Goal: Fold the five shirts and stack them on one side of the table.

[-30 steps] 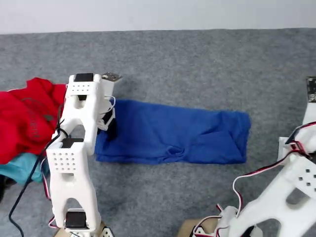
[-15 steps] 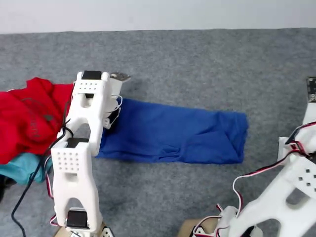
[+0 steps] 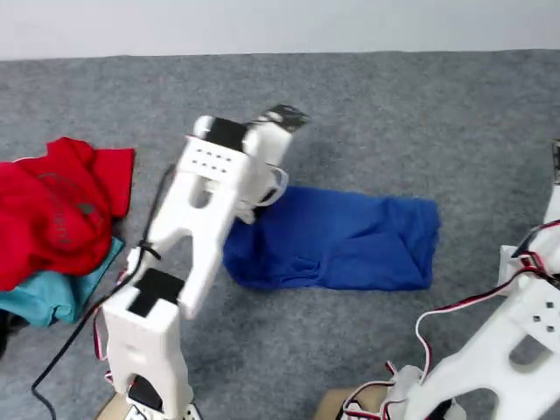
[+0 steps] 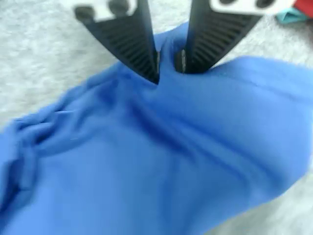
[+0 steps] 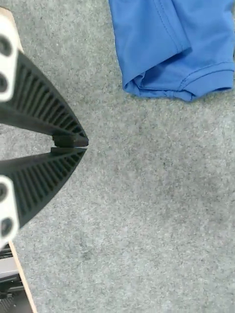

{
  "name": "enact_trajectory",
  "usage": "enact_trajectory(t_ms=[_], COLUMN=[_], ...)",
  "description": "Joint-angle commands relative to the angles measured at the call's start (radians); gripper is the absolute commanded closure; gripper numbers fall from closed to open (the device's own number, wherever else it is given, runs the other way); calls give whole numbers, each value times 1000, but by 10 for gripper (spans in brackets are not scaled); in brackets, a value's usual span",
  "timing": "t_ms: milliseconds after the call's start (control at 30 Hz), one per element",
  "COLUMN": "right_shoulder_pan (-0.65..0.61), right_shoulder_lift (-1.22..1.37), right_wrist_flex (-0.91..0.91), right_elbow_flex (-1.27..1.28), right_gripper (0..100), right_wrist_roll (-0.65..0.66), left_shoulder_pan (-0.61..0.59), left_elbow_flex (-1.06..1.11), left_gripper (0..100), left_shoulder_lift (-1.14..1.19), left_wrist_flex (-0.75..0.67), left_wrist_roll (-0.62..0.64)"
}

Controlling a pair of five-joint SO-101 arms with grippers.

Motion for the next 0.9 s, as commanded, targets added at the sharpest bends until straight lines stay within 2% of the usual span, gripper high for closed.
enact_trajectory(t_ms=[0, 167, 500, 867], right_shoulder_pan=[38, 87, 168, 182], right_shoulder_lift=[-33, -33, -31, -31], right_wrist_flex=[42, 42, 42, 42], right_elbow_flex=[-20, -18, -18, -17], right_gripper=[990, 990, 990, 990], right_wrist_roll=[20, 48, 83, 83], left_shoulder_pan=[86, 199, 348, 410], left_elbow_flex=[-84, -225, -476, -599], left_gripper=[995, 995, 995, 995], left_shoulder_lift=[-54, 18, 206, 212], left_wrist_flex=[28, 28, 28, 28], left_wrist_roll=[43, 49, 84, 84])
